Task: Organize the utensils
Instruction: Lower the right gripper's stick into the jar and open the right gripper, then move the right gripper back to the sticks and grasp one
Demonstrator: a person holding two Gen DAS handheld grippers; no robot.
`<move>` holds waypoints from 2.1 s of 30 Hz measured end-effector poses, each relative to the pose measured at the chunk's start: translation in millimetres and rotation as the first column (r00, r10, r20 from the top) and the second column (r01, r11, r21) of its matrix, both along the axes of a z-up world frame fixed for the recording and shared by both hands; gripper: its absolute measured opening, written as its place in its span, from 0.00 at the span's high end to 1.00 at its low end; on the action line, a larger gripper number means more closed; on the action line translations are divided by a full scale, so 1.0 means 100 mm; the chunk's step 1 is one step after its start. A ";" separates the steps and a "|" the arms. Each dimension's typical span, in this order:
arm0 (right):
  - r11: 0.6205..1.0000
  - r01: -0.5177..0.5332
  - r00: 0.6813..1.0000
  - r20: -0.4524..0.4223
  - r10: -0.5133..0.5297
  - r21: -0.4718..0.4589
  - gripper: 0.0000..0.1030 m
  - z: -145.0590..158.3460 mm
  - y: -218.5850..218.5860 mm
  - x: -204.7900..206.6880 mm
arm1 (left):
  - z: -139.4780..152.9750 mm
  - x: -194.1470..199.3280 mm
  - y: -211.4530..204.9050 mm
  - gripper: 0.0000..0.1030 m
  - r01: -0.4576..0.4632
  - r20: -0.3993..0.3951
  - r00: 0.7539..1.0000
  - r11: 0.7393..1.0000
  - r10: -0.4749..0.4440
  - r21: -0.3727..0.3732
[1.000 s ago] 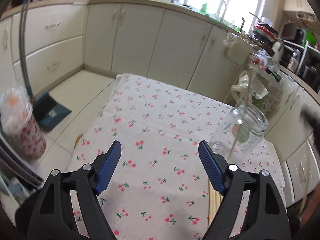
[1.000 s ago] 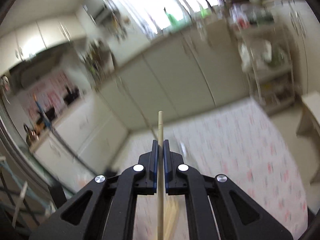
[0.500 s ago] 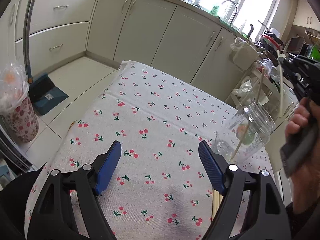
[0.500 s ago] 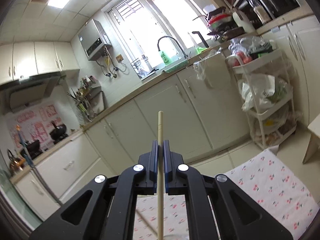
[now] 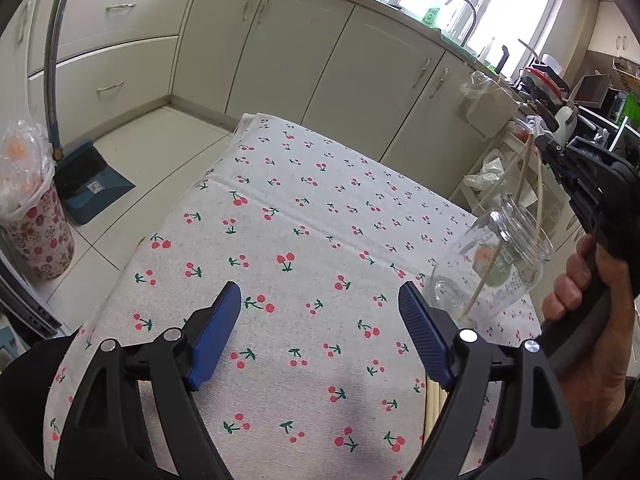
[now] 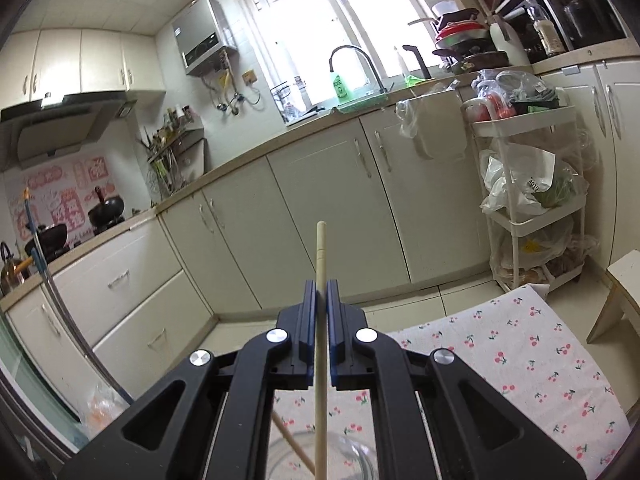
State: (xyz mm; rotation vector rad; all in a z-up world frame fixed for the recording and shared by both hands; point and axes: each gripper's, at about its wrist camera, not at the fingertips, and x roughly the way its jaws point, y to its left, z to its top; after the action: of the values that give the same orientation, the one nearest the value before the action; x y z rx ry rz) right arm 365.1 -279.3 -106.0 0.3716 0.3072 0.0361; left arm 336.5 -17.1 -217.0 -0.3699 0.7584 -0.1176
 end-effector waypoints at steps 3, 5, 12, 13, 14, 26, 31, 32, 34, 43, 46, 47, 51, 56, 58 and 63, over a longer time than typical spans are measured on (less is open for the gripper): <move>1.000 -0.014 1.000 -0.011 0.014 -0.017 0.94 -0.01 0.02 -0.09 | -0.01 0.00 -0.01 0.25 0.000 0.002 1.000 1.000 0.000 0.006; 0.999 -0.027 0.999 -0.023 0.026 -0.038 0.94 -0.02 0.04 -0.15 | -0.01 0.00 -0.02 0.24 -0.002 0.002 1.000 1.000 0.002 0.010; 0.992 -0.083 0.992 -0.099 0.073 -0.097 0.94 -0.09 0.17 -0.30 | 0.01 0.00 -0.05 0.22 0.001 -0.007 1.000 1.000 -0.001 0.029; 0.991 -0.091 0.991 -0.110 0.080 -0.099 0.94 -0.10 0.18 -0.33 | 0.02 -0.01 -0.05 0.22 0.002 -0.014 1.000 0.999 -0.001 0.033; 0.990 -0.094 0.990 -0.116 0.082 -0.103 0.94 -0.10 0.18 -0.35 | 0.03 -0.02 -0.06 0.22 0.003 -0.017 1.000 1.000 -0.002 0.031; 0.990 -0.093 0.980 -0.186 0.073 -0.105 0.67 0.05 0.17 -1.02 | 0.40 -0.36 -0.13 0.20 0.018 -0.007 1.000 0.995 -0.017 0.100; 0.984 -0.141 0.929 -0.359 0.092 -0.113 0.67 -0.31 0.31 -1.48 | 0.50 -0.59 -0.15 0.20 0.038 -0.019 0.999 0.991 -0.036 0.128; 0.983 -0.145 0.919 -0.384 0.093 -0.110 0.67 -0.39 0.32 -1.52 | 0.51 -0.63 -0.16 0.20 0.042 -0.021 0.999 0.990 -0.040 0.135; 0.983 -0.156 0.889 -0.449 0.096 -0.099 0.68 -0.58 0.37 -1.61 | 0.52 -0.74 -0.17 0.20 0.054 -0.033 0.998 0.988 -0.050 0.146; 0.982 -0.159 0.841 -0.534 0.080 -0.102 0.69 -0.85 0.49 -1.66 | 0.61 -1.10 -0.11 0.19 0.068 -0.043 0.997 0.981 -0.061 0.180; 0.982 -0.156 0.830 -0.554 0.069 -0.110 0.70 -0.90 0.50 -1.61 | 0.62 -1.16 -0.07 0.18 0.070 -0.048 0.997 0.981 -0.063 0.179; 0.981 -0.154 0.826 -0.560 0.063 -0.116 0.70 -0.91 0.51 -1.58 | 0.62 -1.17 -0.06 0.18 0.071 -0.052 0.997 0.982 -0.063 0.176; 0.979 -0.164 0.818 -0.571 0.064 -0.125 0.70 -0.95 0.57 -1.45 | 0.63 -1.23 -0.04 0.18 0.073 -0.054 0.996 0.982 -0.065 0.172; 0.971 -0.187 0.802 -0.594 0.064 -0.147 0.70 -1.03 0.69 -1.28 | 0.62 -1.22 0.01 0.18 0.070 -0.063 0.996 0.984 -0.060 0.167; 0.970 -0.186 0.803 -0.593 0.057 -0.158 0.70 -1.04 0.70 -1.26 | 0.61 -1.22 0.03 0.18 0.067 -0.066 0.996 0.984 -0.057 0.165; 0.950 -0.229 0.792 -0.608 0.054 -0.214 0.83 -1.04 0.71 -1.24 | 0.55 -1.15 0.03 0.17 0.071 -0.080 0.995 0.984 -0.058 0.164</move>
State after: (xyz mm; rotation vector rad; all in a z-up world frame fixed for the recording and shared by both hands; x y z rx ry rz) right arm 240.6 -208.0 -209.6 0.0644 0.9636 0.0230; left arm 221.6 -14.2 -161.6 -0.1918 0.8486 -0.1010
